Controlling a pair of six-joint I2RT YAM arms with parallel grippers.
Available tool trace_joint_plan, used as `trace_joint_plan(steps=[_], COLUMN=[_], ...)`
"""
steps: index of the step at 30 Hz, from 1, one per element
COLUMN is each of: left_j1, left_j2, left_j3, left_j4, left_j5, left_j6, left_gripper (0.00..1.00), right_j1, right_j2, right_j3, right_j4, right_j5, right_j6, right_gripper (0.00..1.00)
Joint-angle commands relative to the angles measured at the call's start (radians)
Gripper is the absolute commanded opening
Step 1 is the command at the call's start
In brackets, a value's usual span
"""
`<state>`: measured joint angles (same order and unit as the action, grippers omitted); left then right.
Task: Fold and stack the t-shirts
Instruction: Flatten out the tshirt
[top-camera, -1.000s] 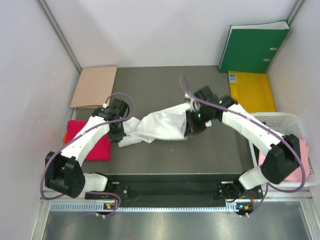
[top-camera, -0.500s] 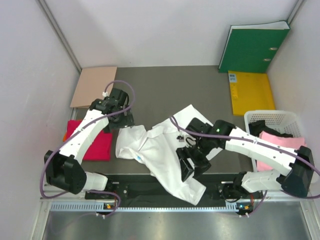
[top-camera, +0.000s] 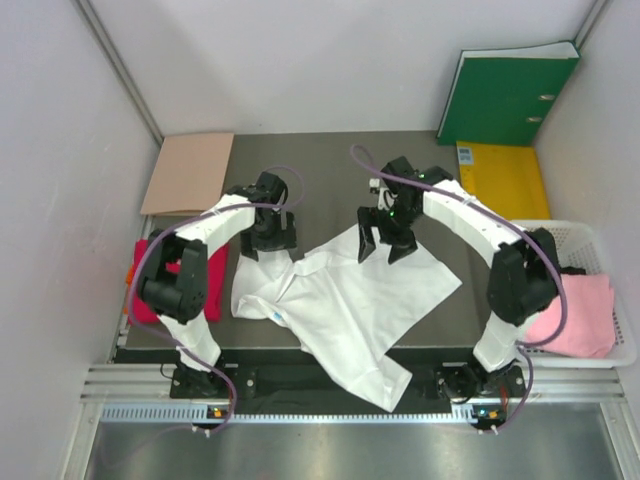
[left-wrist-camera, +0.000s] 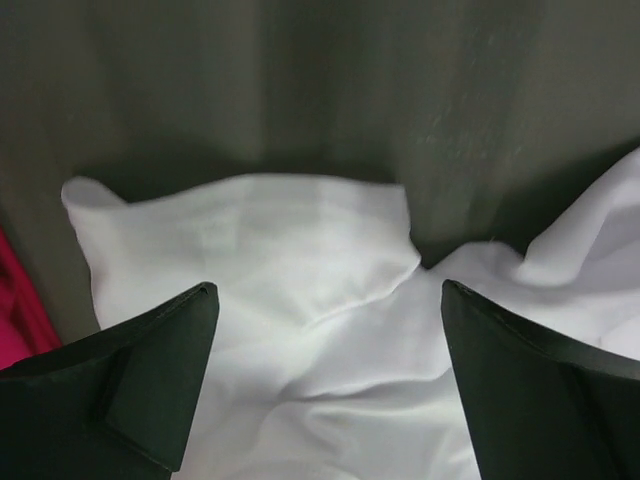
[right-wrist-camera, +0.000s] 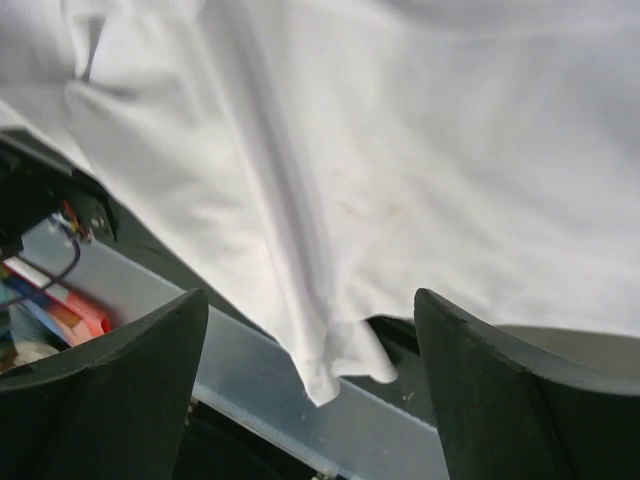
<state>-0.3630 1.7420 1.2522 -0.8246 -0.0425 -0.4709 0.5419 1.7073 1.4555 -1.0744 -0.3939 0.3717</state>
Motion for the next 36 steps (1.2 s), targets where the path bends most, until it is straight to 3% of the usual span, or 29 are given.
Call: trace_joint_plan(steps=[1, 5, 11, 19, 24, 31, 36], left_j1=[0.002, 0.002, 0.006, 0.059, 0.15, 0.435, 0.461], left_j2=[0.101, 0.146, 0.174, 0.103, 0.035, -0.082, -0.07], left_j3=[0.125, 0.15, 0.174, 0.191, 0.142, -0.081, -0.134], left_j4=[0.041, 0.053, 0.047, 0.028, 0.039, 0.171, 0.206], left_j5=[-0.025, -0.039, -0.06, -0.12, -0.114, 0.253, 0.423], left_j6=[0.037, 0.035, 0.041, 0.069, 0.124, 0.199, 0.235], left_gripper=[0.97, 0.96, 0.95, 0.99, 0.99, 0.99, 0.99], right_j1=[-0.091, -0.155, -0.224, -0.286, -0.3, -0.303, -0.303], right_j2=[0.093, 0.114, 0.072, 0.067, 0.089, 0.106, 0.124], right_j3=[0.133, 0.175, 0.094, 0.054, 0.052, 0.042, 0.049], right_j4=[0.064, 0.059, 0.091, 0.123, 0.14, 0.152, 0.153], right_j5=[0.043, 0.055, 0.082, 0.084, 0.076, 0.055, 0.043], right_j6=[-0.054, -0.07, -0.076, -0.083, -0.089, -0.086, -0.089], right_gripper=[0.83, 0.83, 0.83, 0.82, 0.82, 0.82, 0.82])
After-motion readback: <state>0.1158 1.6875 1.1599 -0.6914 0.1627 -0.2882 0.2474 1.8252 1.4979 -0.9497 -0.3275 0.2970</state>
